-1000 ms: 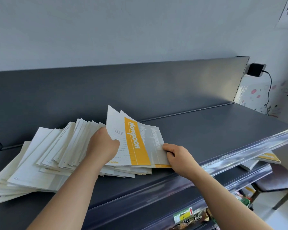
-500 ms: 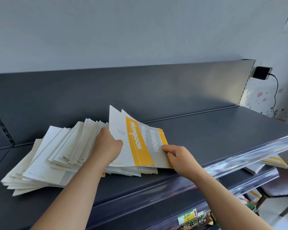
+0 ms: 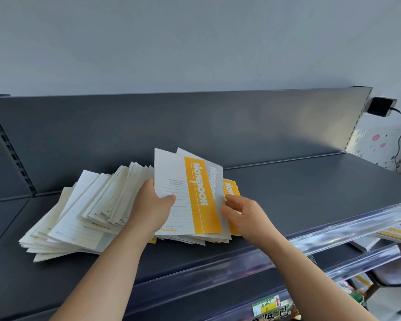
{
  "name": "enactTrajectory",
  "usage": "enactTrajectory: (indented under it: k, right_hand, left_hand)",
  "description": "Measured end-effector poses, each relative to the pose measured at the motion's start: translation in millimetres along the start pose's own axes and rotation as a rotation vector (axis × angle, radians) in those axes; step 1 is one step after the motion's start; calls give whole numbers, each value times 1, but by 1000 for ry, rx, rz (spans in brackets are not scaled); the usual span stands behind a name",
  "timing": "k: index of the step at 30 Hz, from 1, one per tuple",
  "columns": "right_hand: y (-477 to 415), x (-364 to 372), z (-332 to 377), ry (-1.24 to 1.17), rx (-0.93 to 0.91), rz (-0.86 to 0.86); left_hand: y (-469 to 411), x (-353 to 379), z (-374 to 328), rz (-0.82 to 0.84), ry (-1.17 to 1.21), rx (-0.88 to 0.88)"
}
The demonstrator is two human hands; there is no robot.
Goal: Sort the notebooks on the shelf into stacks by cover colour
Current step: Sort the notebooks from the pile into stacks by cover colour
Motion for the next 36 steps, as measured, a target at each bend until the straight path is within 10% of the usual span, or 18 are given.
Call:
enactTrajectory:
  k: [20,36]
  right_hand:
    - [10,114,163,-194,-321,4]
    - [99,363,359,-253,-436,253]
  left_hand:
    - [62,-177,7,-127,109,22]
    - [174,-494,73,-533,-3,-39]
Point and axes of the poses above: each hand's wrist, its own y-axis away from the middle knuckle, its own x-axis out of the palm, z = x × y, the point moved 9 cm from there along -y, towards the middle knuckle, and after that the axes turned 9 degrees about y, right-handed, at the moved point
